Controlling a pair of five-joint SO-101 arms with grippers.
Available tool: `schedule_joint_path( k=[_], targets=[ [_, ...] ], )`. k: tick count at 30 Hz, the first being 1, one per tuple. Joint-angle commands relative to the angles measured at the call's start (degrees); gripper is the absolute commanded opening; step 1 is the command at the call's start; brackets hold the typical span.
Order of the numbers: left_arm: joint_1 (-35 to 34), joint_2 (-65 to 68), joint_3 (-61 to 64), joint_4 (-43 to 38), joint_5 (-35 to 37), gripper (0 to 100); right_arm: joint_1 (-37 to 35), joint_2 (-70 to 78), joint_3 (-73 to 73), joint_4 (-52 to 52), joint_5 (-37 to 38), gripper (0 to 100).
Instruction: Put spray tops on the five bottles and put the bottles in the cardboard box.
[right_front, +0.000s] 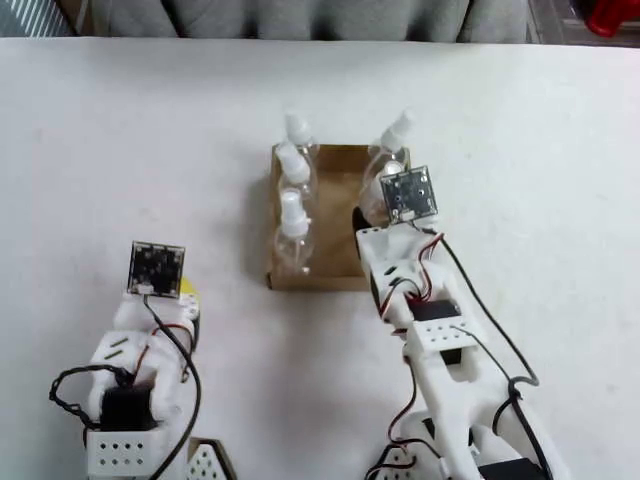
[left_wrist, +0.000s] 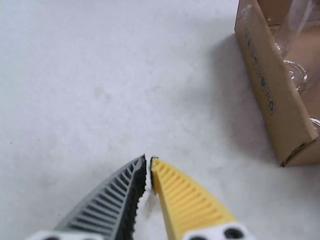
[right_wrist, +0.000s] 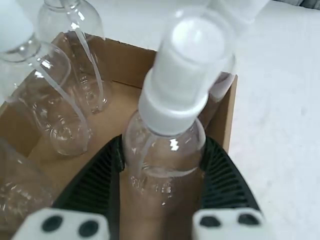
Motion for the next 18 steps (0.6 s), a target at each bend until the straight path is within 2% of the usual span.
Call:
schedule_joint_path(
  k=[1, 4, 9, 18],
  targets=[
    [-0.84, -0.84, 0.0, 0.09, -0.7, 3, -0.66, 0.4, -0.09, 0.04, 0.79, 1.9],
    [-0.75, -0.84, 0.0, 0.09, -0.7, 3, -0.75, 0.57, -0.09, 0.22, 0.79, 2.6],
    [-0.57, -0.84, 0.0, -0.18, -0.7, 3, -0.57, 0.66, -2.02, 4.18, 0.79, 10.4],
    [-0.57, -0.84, 0.0, 0.09, -4.84, 3, -0.75, 0.48, -3.25, 6.11, 0.79, 11.3]
  ],
)
